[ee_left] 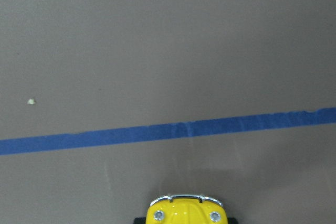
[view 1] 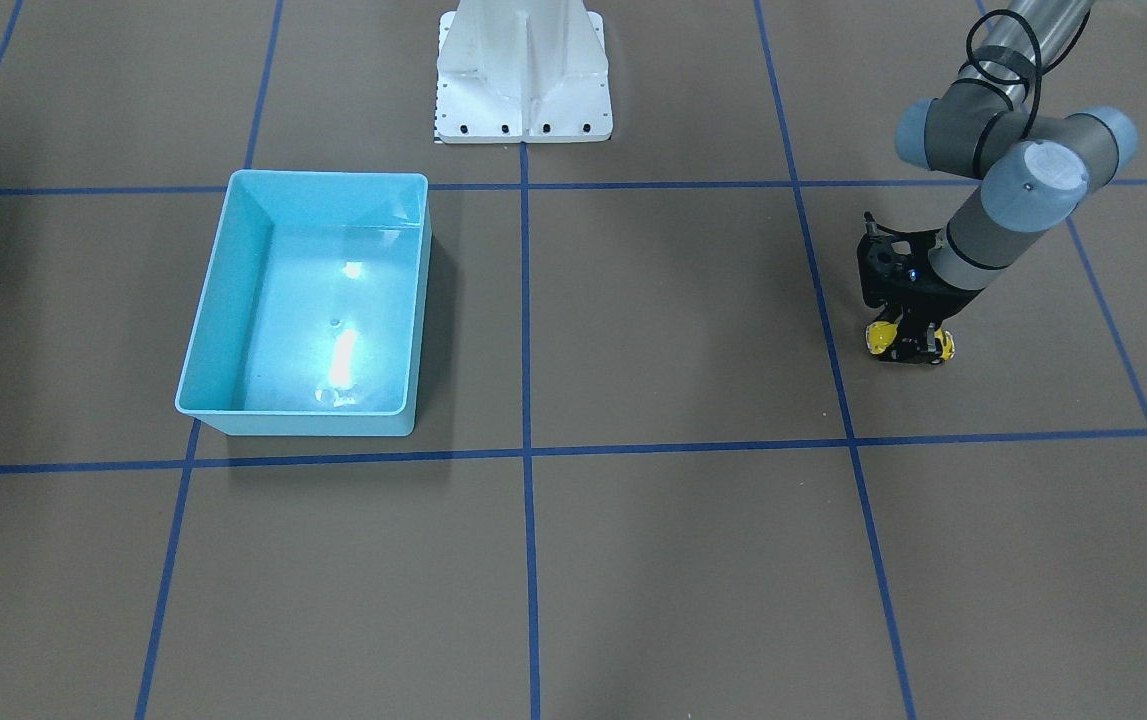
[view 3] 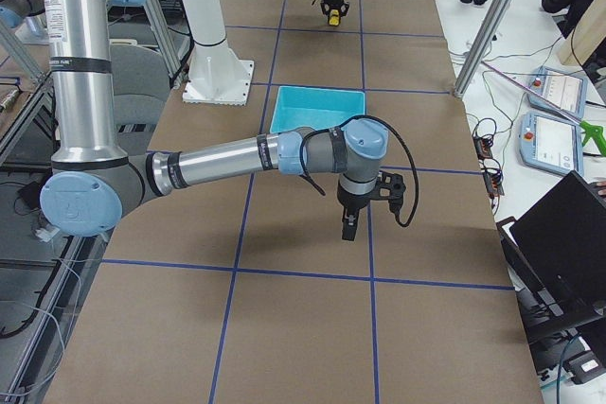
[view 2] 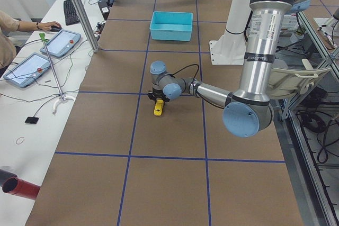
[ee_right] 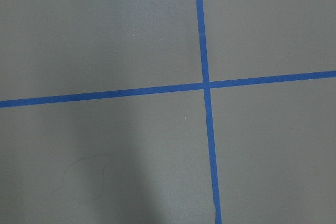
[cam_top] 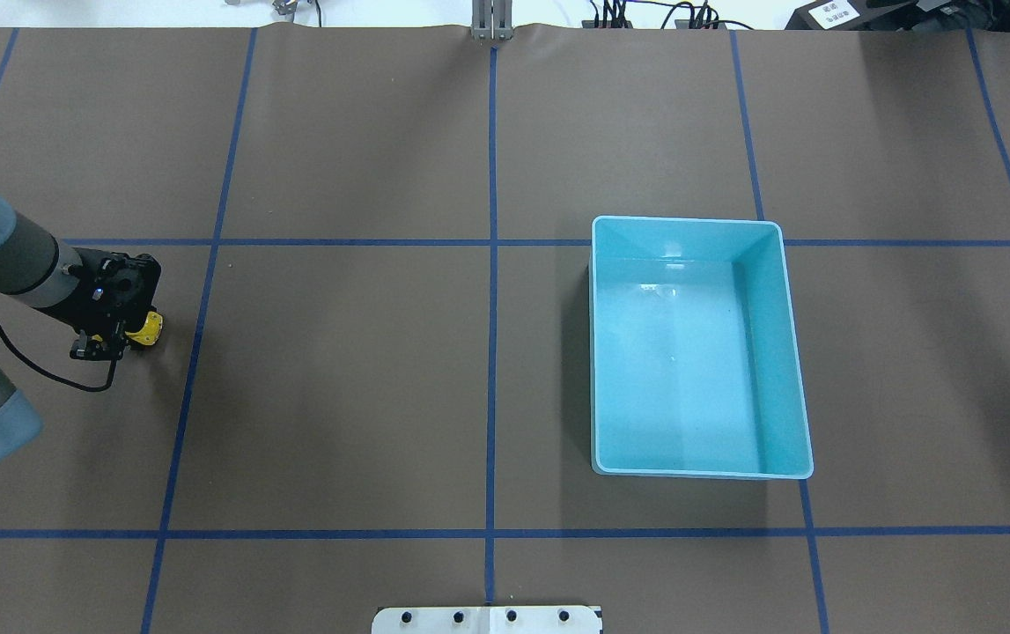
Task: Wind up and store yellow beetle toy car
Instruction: 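Drag the car backward toward the robot with the left gripper to wind it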
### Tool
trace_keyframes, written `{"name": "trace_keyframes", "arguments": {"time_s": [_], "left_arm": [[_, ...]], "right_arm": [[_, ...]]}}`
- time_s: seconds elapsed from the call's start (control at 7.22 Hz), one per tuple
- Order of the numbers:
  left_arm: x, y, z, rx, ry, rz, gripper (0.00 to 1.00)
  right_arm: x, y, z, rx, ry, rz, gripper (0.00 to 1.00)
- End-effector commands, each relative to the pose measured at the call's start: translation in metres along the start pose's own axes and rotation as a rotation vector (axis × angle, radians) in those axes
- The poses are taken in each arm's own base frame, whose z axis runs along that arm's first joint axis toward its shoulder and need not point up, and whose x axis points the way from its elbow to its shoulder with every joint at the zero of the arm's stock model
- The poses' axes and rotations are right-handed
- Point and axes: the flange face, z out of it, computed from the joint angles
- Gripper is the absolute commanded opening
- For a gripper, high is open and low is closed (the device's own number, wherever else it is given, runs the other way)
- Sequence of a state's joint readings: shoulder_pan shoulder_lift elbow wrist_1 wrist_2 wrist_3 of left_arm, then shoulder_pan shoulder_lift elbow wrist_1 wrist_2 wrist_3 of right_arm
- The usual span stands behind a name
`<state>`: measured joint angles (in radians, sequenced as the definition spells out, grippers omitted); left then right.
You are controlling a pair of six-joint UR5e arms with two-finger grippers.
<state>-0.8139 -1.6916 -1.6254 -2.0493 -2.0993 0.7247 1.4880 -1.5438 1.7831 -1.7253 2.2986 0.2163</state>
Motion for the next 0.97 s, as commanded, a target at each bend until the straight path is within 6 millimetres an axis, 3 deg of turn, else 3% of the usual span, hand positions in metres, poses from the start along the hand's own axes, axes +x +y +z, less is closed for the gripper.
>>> {"name": "trace_keyframes", "arguments": {"time_s": [0.0,0.69,0.83], "left_arm": [[0.0058,0.0083,0.0006,0.01,0.01,-0.002,0.0],[0.0079,0.0098,-0.0006,0.019,0.013,-0.002,0.0],[0.0074,0.0084,-0.0015,0.021,0.011,-0.002,0.98]], "right_arm": [[0.0001,-0.0002,0.0001,0.0,0.001,0.0,1.0],[0.0005,-0.0003,0.0001,0.001,0.005,0.0,1.0],[-0.0009,-0.0007,-0.001,0.002,0.002,-0.002,1.0]]}}
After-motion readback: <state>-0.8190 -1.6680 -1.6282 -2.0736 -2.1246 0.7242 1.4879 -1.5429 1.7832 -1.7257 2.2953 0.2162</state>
